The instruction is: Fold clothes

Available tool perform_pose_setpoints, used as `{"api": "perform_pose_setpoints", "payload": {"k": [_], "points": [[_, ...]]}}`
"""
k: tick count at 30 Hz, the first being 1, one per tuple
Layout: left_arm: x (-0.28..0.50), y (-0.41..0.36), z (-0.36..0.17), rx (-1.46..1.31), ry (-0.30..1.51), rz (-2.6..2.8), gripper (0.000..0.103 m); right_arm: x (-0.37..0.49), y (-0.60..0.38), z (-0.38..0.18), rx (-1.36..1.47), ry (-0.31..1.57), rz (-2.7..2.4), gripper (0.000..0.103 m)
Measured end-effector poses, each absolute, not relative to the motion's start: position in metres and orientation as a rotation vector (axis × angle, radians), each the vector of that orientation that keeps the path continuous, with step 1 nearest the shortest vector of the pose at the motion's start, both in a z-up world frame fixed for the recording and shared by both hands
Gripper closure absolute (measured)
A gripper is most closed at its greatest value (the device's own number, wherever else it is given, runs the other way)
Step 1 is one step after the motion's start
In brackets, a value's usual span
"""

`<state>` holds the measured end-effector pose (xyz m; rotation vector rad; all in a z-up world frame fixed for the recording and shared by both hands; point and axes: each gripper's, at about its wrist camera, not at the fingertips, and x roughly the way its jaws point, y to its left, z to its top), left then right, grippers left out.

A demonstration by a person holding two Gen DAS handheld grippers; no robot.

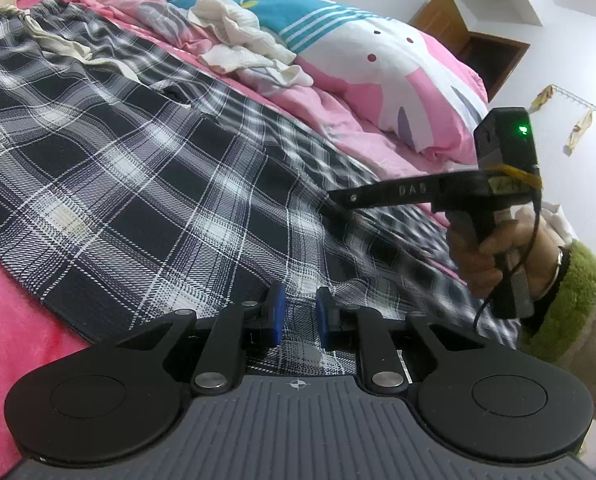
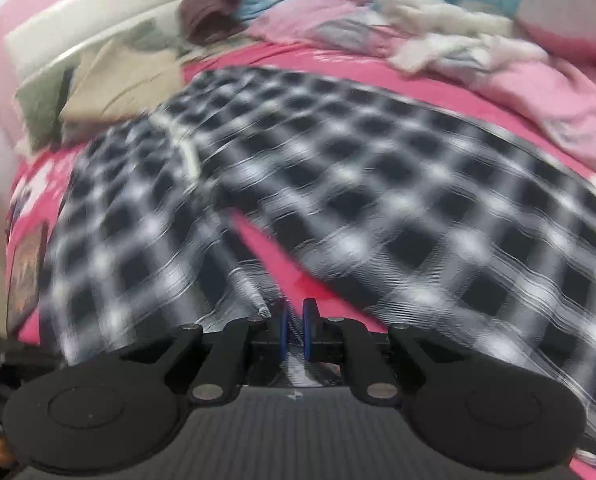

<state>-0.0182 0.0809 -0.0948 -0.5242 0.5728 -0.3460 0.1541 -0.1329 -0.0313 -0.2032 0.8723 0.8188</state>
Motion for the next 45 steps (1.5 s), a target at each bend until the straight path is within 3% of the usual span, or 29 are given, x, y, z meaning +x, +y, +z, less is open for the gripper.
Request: {"api": "perform_pose_setpoints", "payload": {"k": [6, 10, 16, 25, 27, 28, 36, 39, 41, 45], "points": [[-0.018, 0.081, -0.095, -0.524, 0.573, -0.344, 0.086, 0.141, -0.123, -0.03, -0.263, 0.833, 0.845, 0.094], [-0.018, 0.081, -0.095, -0.522, 0.572, -0.344, 0.086, 0.149, -0.12, -0.032, -0.246, 0.837, 0.855, 0.084], [-0.019, 0.081, -0.095, -0.524, 0.573, -0.344, 0.086, 0.168, -0.111, -0.035, -0.159, 0.887, 0.919, 0.08], [-0.018, 0.081, -0.094, -0.53, 0.575, -0.343, 0.086, 0.167, -0.088, -0.043, -0.256, 0.889, 0.929, 0.078], [-0.018, 0.08, -0.094, -0.53, 0.575, -0.342, 0.086, 0.162, -0.085, -0.043, -0.289, 0.851, 0.912, 0.084], [-0.018, 0.08, -0.094, -0.529, 0.575, -0.342, 0.086, 0.159, -0.084, -0.04, -0.309, 0.819, 0.894, 0.097], [-0.018, 0.079, -0.094, -0.527, 0.575, -0.34, 0.086, 0.158, -0.071, -0.04, -0.432, 0.687, 0.749, 0.096], [-0.018, 0.079, -0.094, -0.527, 0.576, -0.34, 0.086, 0.163, -0.073, -0.044, -0.411, 0.701, 0.725, 0.089], [-0.018, 0.079, -0.094, -0.526, 0.576, -0.34, 0.086, 0.164, -0.092, -0.028, -0.334, 0.677, 0.706, 0.075], [-0.018, 0.079, -0.094, -0.526, 0.577, -0.339, 0.086, 0.169, -0.158, 0.008, -0.174, 0.639, 0.611, 0.072]]}}
